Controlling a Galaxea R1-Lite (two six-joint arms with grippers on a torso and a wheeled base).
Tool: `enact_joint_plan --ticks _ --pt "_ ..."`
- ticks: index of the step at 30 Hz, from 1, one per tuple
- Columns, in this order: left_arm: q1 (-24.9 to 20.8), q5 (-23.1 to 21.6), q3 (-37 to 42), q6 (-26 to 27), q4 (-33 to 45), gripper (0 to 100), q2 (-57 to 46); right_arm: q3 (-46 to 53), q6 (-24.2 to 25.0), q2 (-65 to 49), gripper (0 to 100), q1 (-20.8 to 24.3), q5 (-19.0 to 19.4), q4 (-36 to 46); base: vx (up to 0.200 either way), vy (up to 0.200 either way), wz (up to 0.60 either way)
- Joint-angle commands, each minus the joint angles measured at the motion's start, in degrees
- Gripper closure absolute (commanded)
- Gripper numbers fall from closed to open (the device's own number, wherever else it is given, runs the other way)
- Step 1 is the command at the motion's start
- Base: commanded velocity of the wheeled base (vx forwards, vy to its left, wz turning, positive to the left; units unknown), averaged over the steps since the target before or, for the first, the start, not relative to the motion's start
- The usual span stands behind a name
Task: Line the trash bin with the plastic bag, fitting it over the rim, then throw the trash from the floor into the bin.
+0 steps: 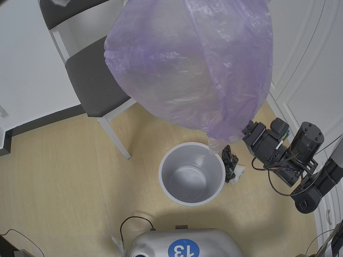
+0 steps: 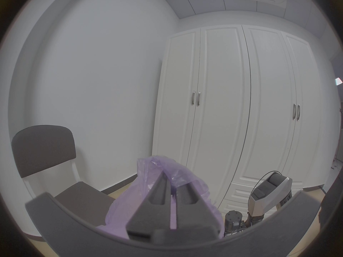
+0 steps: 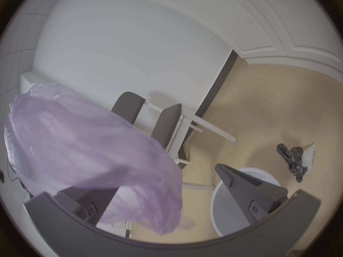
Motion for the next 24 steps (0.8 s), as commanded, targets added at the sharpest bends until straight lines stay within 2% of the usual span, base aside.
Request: enact_joint_plan --ticks 1,7,8,18,22,24 --pt "-0.12 0.02 -0.13 0.01 -0.02 100 0.03 -0.41 0.0 -0.8 0 -1.4 0.08 -0.67 0.0 0.0 0.0" --pt "-0.12 0.02 -0.22 0.09 -0.02 100 0.56 -0.15 -0.18 -1.32 0 -1.49 0.08 -0.67 0.0 0.0 0.0" --pt "-0.12 0.02 -0.22 0.09 -0.02 100 0.56 -0.24 -0.18 -1.32 100 -1.49 0.08 -0.67 0.0 0.0 0.0" --pt "0.15 0.72 0.49 0.09 0.07 100 0.47 0.2 -0.79 -2.47 100 -2.45 0.6 -0.67 0.0 0.0 0.0" --pt "1.29 1.68 2.95 0.18 0.16 100 -0.15 1.61 -6.33 -3.78 100 -3.42 0.78 -0.05 0.0 0.0 0.0" --pt "2.61 2.92 3.12 0.45 0.69 100 -0.15 2.4 -10.81 -3.43 100 -3.68 0.87 0.3 0.0 0.0 0.0"
